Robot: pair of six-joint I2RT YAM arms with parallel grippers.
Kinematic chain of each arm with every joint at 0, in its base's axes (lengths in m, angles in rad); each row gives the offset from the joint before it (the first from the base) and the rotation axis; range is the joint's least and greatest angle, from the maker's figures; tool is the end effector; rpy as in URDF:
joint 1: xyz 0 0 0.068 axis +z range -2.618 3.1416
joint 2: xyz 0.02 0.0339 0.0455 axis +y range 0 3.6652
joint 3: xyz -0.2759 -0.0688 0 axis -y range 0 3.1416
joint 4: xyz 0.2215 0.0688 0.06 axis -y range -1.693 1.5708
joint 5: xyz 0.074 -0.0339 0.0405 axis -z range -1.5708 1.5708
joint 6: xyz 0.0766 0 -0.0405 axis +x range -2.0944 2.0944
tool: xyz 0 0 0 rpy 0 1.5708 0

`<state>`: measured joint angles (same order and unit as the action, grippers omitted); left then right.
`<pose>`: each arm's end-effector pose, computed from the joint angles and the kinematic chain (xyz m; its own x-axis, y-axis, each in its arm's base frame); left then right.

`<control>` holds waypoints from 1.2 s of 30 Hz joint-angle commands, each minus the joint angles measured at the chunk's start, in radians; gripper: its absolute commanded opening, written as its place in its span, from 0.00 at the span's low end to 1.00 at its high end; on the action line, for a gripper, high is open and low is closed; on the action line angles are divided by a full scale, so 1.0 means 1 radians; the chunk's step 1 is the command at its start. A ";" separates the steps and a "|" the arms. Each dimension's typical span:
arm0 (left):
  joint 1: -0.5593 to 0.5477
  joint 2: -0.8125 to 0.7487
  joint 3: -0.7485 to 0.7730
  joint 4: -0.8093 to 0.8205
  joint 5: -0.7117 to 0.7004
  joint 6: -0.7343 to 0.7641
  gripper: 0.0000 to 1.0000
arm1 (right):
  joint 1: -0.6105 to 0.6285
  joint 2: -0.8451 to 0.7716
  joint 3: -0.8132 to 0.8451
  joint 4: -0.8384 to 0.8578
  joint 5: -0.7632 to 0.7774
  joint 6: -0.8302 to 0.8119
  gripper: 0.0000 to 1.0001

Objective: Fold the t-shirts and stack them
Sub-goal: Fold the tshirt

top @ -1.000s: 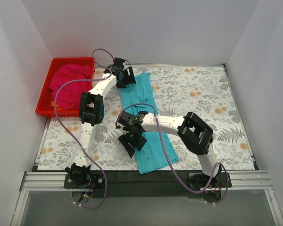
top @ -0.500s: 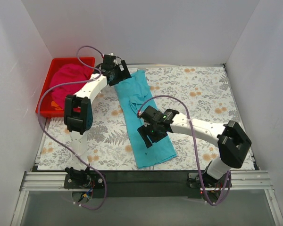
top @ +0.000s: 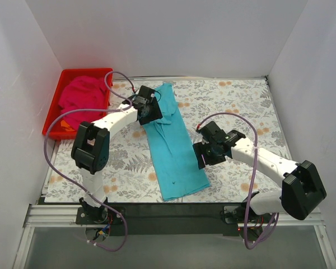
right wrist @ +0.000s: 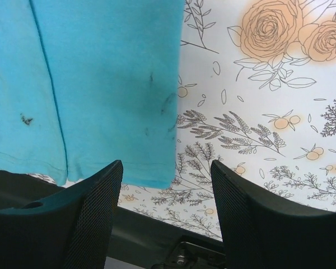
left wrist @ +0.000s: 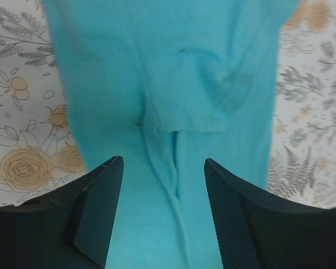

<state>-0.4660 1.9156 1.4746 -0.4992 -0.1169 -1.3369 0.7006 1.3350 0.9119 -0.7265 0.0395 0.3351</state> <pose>0.3861 -0.1842 0.2117 -0.5416 -0.8091 -0.2283 -0.6127 0.5658 -0.5517 0.1882 0.1548 0.2081 -0.8666 -0.3010 -0.3980 -0.3673 0.9247 0.1004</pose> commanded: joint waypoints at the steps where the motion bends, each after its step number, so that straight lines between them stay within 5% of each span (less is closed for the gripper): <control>1: 0.015 0.032 -0.010 -0.001 -0.067 -0.034 0.56 | -0.021 -0.036 -0.034 0.030 -0.018 -0.013 0.60; 21: 0.053 0.333 0.236 -0.039 -0.173 0.130 0.57 | -0.035 0.024 -0.061 0.124 -0.132 -0.001 0.59; 29: 0.012 -0.029 0.029 -0.150 -0.076 -0.010 0.73 | -0.033 0.056 -0.076 0.122 -0.151 0.022 0.57; 36: -0.123 -0.477 -0.458 -0.291 0.024 -0.246 0.72 | -0.026 0.035 -0.114 0.125 -0.158 0.054 0.56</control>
<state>-0.5304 1.6104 1.1687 -0.6941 -0.1661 -1.4406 0.6682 1.3903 0.8116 -0.6102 -0.1062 0.3641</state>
